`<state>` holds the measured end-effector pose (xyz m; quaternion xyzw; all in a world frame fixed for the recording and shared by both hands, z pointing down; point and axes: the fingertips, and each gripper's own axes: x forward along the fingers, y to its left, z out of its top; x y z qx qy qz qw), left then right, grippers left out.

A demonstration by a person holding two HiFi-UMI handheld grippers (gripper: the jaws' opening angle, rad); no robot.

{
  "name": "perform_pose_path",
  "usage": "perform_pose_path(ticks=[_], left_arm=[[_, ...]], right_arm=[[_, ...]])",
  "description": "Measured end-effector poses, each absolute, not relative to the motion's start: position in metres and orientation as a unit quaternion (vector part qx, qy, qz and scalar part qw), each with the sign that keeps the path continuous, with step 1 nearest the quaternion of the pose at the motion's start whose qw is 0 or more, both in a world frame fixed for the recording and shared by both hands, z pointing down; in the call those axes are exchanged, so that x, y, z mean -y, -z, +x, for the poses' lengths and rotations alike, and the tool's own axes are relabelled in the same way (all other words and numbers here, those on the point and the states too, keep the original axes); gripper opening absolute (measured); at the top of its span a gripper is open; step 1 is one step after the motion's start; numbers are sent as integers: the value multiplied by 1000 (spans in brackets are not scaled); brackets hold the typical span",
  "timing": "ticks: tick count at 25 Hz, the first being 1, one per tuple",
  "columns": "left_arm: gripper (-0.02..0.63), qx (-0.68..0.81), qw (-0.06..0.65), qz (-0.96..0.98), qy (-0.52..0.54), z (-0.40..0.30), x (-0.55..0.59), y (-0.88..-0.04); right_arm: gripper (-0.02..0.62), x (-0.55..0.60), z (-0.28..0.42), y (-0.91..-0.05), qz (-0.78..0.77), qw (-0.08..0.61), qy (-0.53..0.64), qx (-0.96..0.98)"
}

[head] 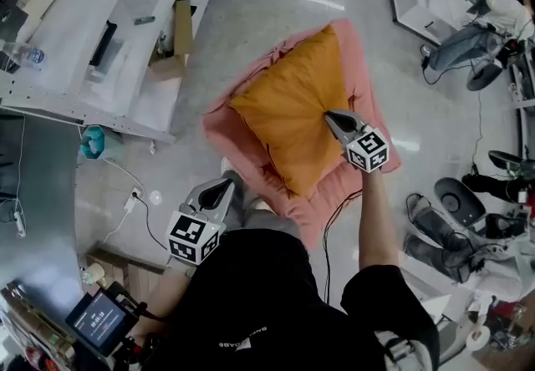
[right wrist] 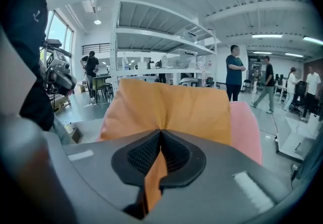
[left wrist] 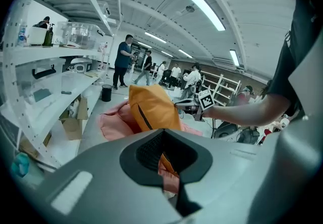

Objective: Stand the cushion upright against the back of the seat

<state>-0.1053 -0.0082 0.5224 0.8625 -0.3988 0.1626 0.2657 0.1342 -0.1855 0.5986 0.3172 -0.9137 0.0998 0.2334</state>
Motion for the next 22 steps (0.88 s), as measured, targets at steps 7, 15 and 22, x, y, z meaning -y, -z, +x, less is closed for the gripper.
perform_pose_path(ticks=[7, 15, 22], left_arm=[[20, 387, 268, 866, -169, -101, 10, -526], [20, 372, 266, 871, -179, -97, 12, -525], [54, 363, 261, 876, -179, -91, 14, -523]], right_arm=[[11, 186, 142, -634, 382, 258, -135, 877], [17, 188, 144, -649, 455, 249, -180, 835], [124, 184, 151, -648, 489, 215, -226, 814]])
